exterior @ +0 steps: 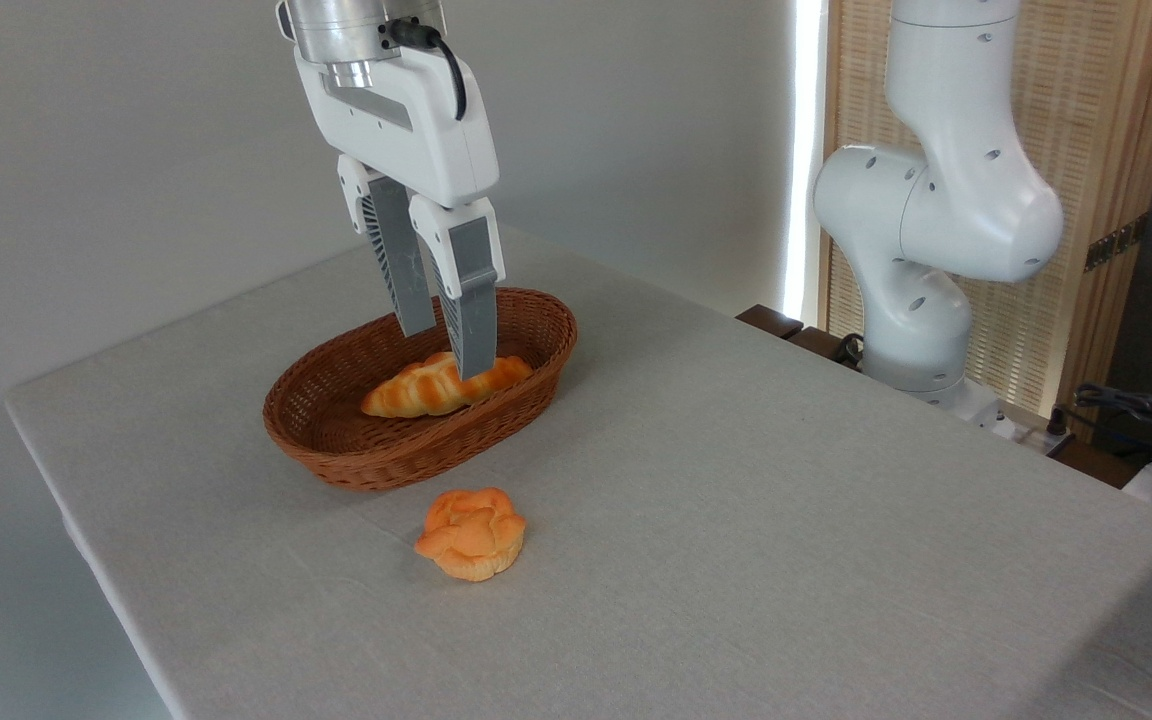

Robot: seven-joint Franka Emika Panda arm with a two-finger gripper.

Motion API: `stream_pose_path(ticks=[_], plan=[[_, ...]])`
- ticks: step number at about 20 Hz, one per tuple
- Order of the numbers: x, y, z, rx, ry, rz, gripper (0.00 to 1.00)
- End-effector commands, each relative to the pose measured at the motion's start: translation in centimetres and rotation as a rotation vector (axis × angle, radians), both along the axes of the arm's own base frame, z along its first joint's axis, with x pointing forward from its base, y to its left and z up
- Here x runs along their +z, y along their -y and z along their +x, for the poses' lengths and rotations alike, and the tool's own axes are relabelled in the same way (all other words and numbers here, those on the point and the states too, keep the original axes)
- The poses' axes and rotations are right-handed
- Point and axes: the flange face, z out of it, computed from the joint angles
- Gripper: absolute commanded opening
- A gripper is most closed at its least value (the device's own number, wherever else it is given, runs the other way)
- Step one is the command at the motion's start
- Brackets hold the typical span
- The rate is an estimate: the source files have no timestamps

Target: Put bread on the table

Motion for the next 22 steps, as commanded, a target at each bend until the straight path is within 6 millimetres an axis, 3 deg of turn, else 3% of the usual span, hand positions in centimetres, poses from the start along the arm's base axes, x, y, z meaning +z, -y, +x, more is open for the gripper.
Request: stream_pose_path(ticks=[1,7,22], plan=[[0.4,-0.5,0.1,0.015,-0.013,-0.004,1.00],[0.8,-1.8,0.0,0.057,-0.010,-0.061,1.00],[0.8,-1.6,0.0,0.049,-0.008,-0.056,1.00]])
